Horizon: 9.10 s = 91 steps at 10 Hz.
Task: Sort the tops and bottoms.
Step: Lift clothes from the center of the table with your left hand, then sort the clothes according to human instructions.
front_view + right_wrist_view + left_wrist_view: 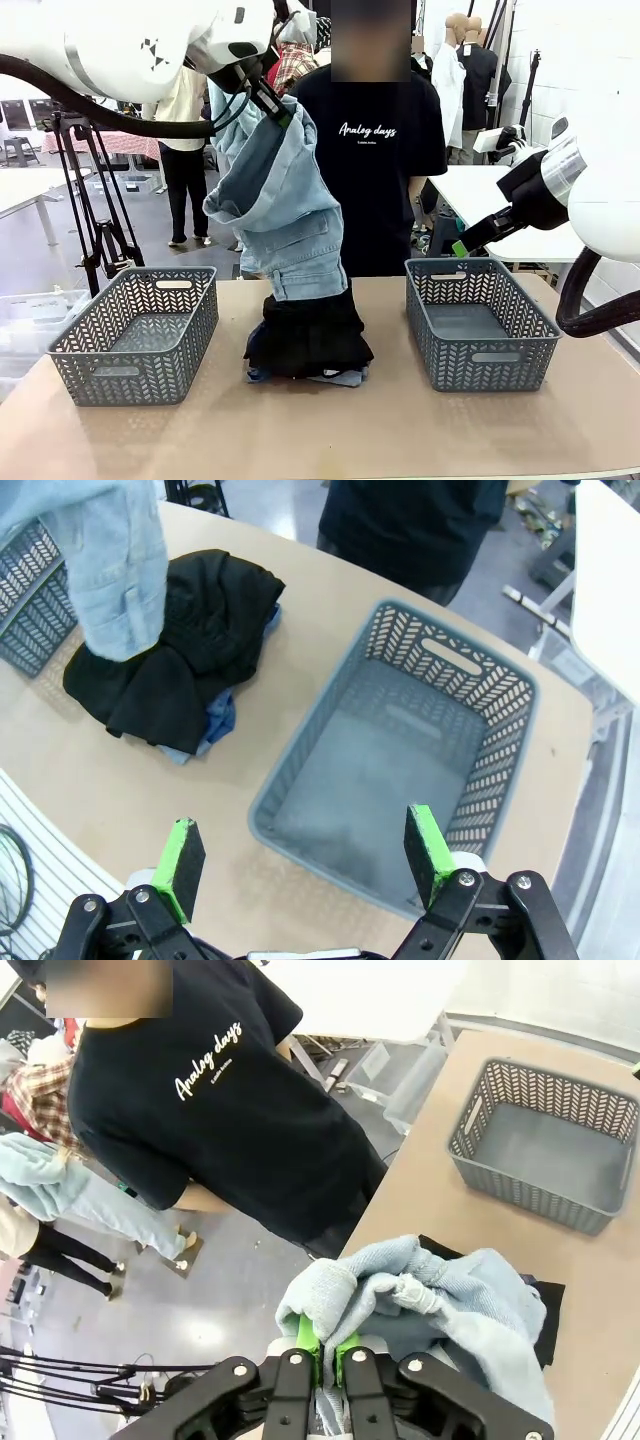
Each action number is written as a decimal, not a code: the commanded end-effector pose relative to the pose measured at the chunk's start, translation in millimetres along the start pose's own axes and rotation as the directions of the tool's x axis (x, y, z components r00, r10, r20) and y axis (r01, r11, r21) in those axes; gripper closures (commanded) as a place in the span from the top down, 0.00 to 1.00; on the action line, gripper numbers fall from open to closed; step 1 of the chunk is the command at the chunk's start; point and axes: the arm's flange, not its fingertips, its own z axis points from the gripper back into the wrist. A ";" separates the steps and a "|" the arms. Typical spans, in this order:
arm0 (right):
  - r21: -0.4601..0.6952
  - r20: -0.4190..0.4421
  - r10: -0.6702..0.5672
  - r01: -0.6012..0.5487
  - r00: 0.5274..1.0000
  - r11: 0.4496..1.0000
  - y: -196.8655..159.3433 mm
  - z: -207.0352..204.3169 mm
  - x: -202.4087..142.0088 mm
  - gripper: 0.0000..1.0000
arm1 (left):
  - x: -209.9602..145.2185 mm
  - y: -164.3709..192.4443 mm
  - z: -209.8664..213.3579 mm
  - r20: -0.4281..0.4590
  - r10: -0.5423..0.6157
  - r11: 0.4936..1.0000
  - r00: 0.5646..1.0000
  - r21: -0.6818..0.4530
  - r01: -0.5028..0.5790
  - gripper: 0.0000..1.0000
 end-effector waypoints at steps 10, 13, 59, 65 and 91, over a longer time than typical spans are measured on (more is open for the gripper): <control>0.017 0.006 -0.008 0.008 1.000 1.000 0.1 -1.1 0.5 1.00 | 0.9 2.7 3.9 0.013 0.018 1.000 1.000 -0.003 -0.017 0.00; 0.017 0.006 -0.008 0.008 1.000 1.000 0.1 -1.1 0.5 1.00 | 0.9 2.7 3.9 0.013 0.018 1.000 1.000 -0.003 -0.017 0.00; -0.013 0.082 -0.231 0.233 0.969 0.972 -70.6 120.5 -49.4 1.00 | 153.5 -163.8 -206.9 0.219 -0.013 0.938 0.976 -0.335 0.088 0.00; -0.013 0.082 -0.231 0.233 0.969 0.972 -70.6 120.5 -49.4 1.00 | 131.5 -212.2 -284.3 0.183 0.038 0.924 0.982 -0.380 0.035 0.00; -0.013 0.082 -0.231 0.233 0.969 0.972 -70.6 120.5 -49.4 1.00 | 94.0 -237.3 -300.7 0.043 -0.032 0.874 0.999 -0.483 0.049 0.97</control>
